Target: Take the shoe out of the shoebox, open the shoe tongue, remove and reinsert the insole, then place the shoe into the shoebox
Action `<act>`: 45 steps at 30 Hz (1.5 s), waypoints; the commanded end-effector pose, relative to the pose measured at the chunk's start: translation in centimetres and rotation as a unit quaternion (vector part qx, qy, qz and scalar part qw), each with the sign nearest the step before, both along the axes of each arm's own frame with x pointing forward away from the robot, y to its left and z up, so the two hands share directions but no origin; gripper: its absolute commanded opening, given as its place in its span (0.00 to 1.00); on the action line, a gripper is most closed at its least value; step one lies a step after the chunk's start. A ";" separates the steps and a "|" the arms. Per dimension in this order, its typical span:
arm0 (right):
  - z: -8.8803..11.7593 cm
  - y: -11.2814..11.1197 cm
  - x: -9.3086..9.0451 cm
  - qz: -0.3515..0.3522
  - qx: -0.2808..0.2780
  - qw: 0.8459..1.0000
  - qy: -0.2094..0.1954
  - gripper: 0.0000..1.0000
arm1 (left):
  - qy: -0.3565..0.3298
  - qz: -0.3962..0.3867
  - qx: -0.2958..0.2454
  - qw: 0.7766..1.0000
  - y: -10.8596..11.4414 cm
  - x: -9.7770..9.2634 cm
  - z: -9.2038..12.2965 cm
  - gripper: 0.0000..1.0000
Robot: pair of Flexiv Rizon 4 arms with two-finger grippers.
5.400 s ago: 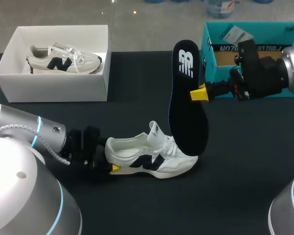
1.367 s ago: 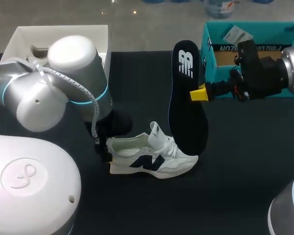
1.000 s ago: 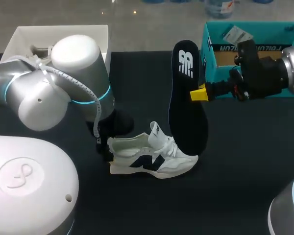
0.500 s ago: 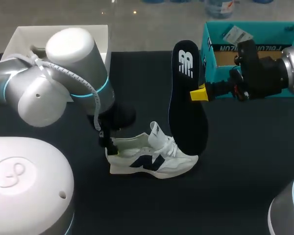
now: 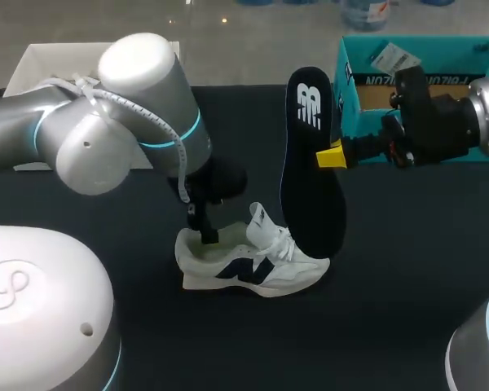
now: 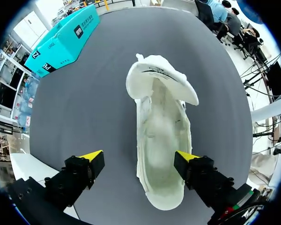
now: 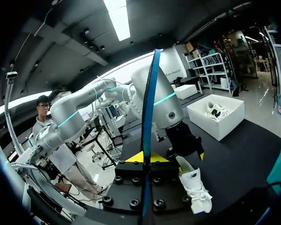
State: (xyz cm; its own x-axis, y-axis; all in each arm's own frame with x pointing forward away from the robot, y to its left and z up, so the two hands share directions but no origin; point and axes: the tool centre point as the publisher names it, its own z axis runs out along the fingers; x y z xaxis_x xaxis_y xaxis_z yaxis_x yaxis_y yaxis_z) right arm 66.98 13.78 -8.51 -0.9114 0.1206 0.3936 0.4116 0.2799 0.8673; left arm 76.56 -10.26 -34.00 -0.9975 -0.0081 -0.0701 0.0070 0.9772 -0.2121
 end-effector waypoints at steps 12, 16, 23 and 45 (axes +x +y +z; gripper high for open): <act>0.0 0.1 0.0 0.000 -0.001 1.000 0.001 0.00 | 0.017 -0.012 -0.006 1.000 -3.5 1.7 -3.9 0.47; 0.0 0.1 0.0 0.000 -0.001 1.000 0.001 0.00 | 0.029 -0.022 -0.012 0.999 -3.8 1.5 -4.3 0.33; 0.0 0.1 0.0 0.000 -0.001 1.000 0.001 0.00 | 0.024 0.010 0.003 1.000 -2.0 -0.9 -3.9 0.00; 0.0 0.1 0.0 0.000 -0.001 1.000 0.001 0.00 | 0.013 -0.137 0.007 0.990 -2.4 -0.5 -1.6 0.00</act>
